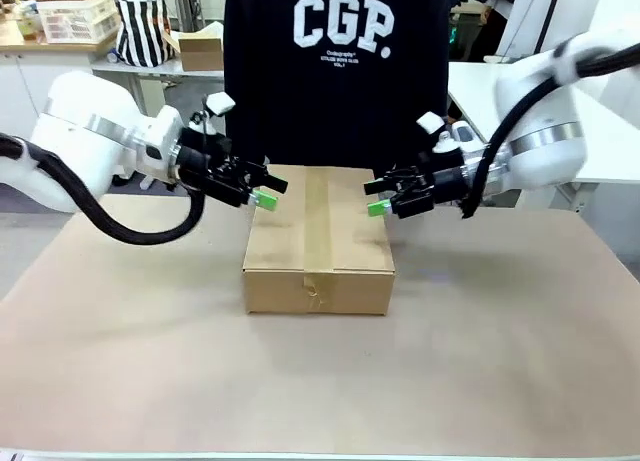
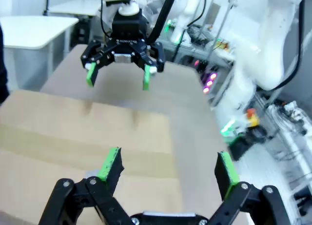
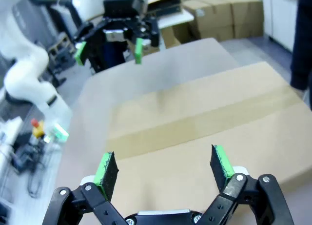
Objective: Pack the gift set into the box.
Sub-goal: Press and hold the closed box until the human finishes sealing it.
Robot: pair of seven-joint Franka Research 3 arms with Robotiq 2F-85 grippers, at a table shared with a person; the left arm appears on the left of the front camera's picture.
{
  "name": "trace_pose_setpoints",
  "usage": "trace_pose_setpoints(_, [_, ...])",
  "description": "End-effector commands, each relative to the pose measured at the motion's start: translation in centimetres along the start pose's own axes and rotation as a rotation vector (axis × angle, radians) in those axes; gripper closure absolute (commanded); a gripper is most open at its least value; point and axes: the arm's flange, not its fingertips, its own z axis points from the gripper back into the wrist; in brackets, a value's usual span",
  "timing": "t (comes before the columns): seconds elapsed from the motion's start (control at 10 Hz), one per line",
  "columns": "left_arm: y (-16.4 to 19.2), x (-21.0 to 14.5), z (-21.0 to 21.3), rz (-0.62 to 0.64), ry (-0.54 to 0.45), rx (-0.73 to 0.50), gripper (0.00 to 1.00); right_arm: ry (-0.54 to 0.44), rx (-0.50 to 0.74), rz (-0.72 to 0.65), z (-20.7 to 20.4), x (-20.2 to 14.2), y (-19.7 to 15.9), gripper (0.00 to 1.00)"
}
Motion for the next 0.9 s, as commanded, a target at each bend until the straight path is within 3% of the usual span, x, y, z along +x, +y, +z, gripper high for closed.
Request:
trace_pose_setpoints(0.0, [-4.0, 1.2, 2.9, 0.159, 0.009, -0.051, 0.0, -0.06, 0.037, -0.255, 5.6, 1.9, 4.6, 0.0])
trace_pose_setpoints(0.1, [-5.8, 1.4, 4.0, 0.188, -0.025, -0.045, 0.0, -0.118, 0.031, -0.309, 7.5, 2.2, 5.7, 0.0])
trace_pose_setpoints(0.2, [-8.3, 1.3, 5.1, 0.194, -0.007, -0.156, 0.0, -0.138, 0.072, -0.399, 9.0, 2.1, 6.7, 0.0])
trace_pose_setpoints(0.4, [-11.9, -0.5, 8.4, 0.435, 0.017, -0.12, 0.0, -0.134, 0.093, -0.616, 12.0, 1.0, 8.4, 0.0])
trace_pose_setpoints(0.5, [-13.0, -1.3, 10.4, 0.516, -0.107, -0.075, 0.0, -0.119, 0.114, -0.687, 13.5, 0.3, 8.7, 0.0])
trace_pose_setpoints(0.6, [-14.3, -2.1, 12.2, 0.571, -0.158, -0.07, 0.0, -0.127, 0.146, -0.726, 15.2, -0.5, 8.9, 0.0])
trace_pose_setpoints(0.8, [-17.9, -3.9, 16.8, 0.598, -0.261, 0.084, 0.0, -0.12, 0.166, -0.719, 19.1, -3.0, 10.0, 0.0])
